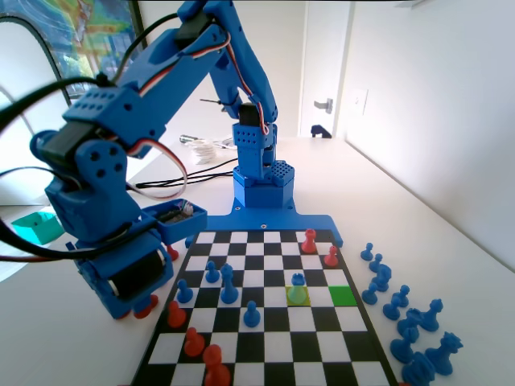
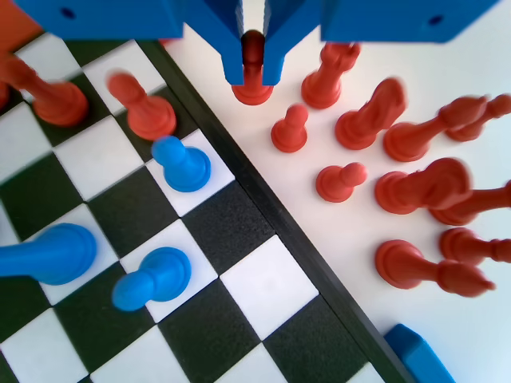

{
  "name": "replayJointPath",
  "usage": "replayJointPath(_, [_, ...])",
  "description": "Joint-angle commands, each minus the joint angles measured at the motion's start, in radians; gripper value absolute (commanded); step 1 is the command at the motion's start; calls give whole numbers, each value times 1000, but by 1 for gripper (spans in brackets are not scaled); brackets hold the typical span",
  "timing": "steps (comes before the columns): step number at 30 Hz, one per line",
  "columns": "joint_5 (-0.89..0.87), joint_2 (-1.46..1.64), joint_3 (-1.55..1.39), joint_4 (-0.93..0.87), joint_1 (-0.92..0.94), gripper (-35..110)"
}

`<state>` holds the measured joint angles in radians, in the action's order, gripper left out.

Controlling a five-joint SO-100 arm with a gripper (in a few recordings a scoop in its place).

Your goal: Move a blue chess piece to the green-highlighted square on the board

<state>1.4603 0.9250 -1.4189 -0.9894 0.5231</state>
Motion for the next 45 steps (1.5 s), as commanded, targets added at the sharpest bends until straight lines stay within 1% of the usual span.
replayJointPath(1, [15, 15, 60, 12, 11, 1])
replayJointPath(8, [17, -18, 77, 60, 8, 1])
replayJointPath(19, [38, -18, 69, 48, 8, 11])
replayJointPath(25, [49, -6, 77, 21, 11, 12])
replayJointPath(29, [74, 43, 86, -57, 9, 12])
replayJointPath(37, [94, 187, 204, -334, -21, 12])
replayJointPath(41, [123, 272, 235, -469, -63, 12])
replayJointPath(45, [124, 373, 190, -532, -133, 12])
